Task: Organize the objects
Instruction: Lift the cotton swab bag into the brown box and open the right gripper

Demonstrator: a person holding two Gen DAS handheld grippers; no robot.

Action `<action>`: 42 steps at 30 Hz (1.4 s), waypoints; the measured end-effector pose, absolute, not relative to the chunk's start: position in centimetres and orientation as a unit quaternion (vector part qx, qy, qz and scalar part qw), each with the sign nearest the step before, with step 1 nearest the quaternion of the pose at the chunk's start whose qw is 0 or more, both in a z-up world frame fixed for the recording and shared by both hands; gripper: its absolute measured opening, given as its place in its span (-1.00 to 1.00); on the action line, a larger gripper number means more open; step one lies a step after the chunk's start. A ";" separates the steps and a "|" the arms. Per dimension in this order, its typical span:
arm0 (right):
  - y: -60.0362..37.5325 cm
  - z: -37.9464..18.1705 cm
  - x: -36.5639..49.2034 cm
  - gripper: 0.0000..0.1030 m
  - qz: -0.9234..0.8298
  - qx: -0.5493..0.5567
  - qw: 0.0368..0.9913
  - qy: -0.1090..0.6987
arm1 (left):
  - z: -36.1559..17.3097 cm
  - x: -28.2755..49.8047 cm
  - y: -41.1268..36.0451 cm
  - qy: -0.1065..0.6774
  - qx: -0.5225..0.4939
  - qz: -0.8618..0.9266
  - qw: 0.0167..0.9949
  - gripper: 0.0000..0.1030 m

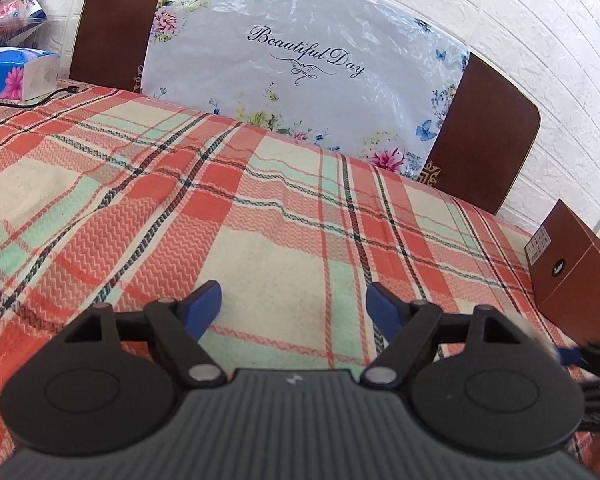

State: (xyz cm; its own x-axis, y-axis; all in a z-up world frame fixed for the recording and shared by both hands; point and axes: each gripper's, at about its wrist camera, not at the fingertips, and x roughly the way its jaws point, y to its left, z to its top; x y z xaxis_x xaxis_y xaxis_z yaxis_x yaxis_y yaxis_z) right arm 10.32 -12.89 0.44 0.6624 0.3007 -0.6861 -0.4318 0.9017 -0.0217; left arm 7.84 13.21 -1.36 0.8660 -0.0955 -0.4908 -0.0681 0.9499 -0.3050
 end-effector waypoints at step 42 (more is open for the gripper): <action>-31.3 9.1 5.6 0.65 -0.034 -0.070 0.983 0.168 | 10.7 17.0 -22.9 0.323 -0.024 -0.401 0.857 0.45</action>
